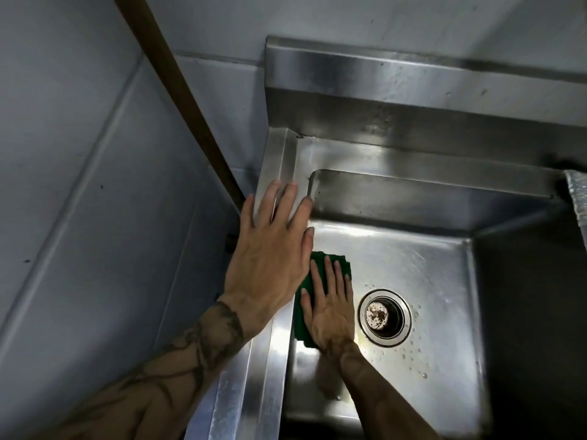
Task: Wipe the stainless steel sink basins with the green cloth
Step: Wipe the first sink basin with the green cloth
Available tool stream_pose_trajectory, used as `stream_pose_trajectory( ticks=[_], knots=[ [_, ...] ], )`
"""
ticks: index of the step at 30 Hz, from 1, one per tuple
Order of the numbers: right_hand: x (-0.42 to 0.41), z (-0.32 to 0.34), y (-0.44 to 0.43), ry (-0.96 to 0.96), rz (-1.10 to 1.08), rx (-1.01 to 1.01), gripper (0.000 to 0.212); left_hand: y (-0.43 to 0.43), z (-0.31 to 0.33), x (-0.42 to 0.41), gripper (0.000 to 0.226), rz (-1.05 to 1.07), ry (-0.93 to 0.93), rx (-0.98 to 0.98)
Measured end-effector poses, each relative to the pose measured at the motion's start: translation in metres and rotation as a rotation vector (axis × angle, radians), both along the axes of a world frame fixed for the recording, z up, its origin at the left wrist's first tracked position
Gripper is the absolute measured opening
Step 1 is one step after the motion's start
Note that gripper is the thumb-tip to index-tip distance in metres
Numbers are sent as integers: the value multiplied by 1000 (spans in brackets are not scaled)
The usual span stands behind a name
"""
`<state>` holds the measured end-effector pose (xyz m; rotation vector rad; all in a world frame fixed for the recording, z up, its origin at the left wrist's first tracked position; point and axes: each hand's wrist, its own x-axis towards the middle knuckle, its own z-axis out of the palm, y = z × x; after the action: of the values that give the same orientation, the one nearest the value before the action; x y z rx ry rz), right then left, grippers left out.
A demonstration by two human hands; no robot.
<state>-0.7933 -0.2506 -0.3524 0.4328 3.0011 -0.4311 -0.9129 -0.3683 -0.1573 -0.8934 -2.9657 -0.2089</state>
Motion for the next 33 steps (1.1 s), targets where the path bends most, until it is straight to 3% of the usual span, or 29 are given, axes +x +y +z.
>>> stream_pose_trajectory(
  ticks=[6, 15, 21, 24, 33],
  knots=[
    [-77, -13, 27, 44, -81, 31, 63, -1, -5, -1, 51, -14, 51, -42],
    [14, -5, -9, -13, -40, 0, 63, -2, 1, 2, 50, -16, 6, -42],
    [-44, -9, 44, 33, -64, 36, 63, -1, 1, 2, 52, -19, -19, -20],
    [-35, -12, 73, 53, -66, 48, 63, -3, -1, 1, 55, -8, -36, -4],
    [15, -5, 181, 27, -339, 71, 69, -4, -5, 0, 63, -28, -34, 8]
  ],
)
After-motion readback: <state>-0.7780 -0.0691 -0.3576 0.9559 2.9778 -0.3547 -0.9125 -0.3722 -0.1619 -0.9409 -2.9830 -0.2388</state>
